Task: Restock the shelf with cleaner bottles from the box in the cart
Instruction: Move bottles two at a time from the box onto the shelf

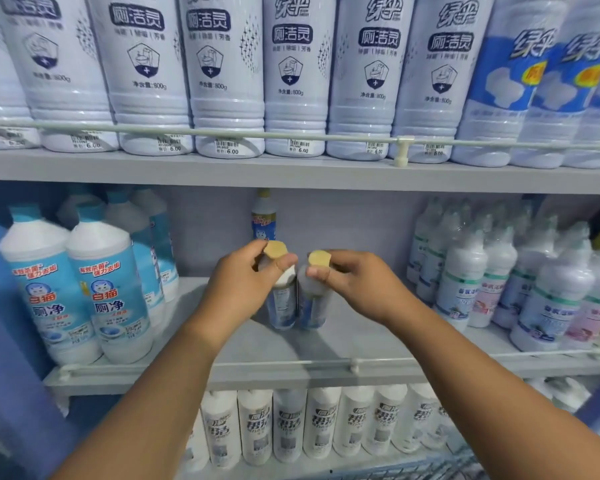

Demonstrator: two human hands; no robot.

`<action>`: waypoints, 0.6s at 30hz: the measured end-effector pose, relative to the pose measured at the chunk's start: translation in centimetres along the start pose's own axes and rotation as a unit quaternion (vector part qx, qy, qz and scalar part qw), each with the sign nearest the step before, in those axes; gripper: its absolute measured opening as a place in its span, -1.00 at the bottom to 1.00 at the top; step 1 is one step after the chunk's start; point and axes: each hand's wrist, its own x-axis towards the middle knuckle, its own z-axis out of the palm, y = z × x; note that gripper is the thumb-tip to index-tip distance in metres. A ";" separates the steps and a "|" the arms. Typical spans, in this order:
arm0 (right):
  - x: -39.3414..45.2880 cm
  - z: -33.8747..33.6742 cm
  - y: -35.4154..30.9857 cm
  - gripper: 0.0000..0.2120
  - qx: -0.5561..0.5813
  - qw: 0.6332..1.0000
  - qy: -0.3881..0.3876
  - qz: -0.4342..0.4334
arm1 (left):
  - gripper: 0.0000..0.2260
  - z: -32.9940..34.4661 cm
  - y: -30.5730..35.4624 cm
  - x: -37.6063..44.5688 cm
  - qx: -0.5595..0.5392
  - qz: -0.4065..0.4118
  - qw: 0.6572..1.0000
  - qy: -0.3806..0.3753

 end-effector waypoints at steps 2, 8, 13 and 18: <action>2.1 -0.5 -0.1 -0.73 0.008 1.000 -0.001 0.026 | -0.61 0.7 0.1 2.3 0.004 -0.018 1.000 0.017; 6.8 -0.3 0.3 -0.80 0.063 0.991 0.020 0.114 | -0.68 2.9 -0.4 6.8 -0.013 -0.062 0.998 0.020; 9.2 -0.1 2.1 -0.65 0.089 0.984 0.058 0.141 | -0.70 5.0 -1.3 8.3 -0.041 -0.078 0.996 0.028; 9.1 0.8 2.9 -0.64 0.135 0.980 0.068 0.126 | -0.78 5.7 -1.8 7.5 -0.055 -0.053 0.996 0.036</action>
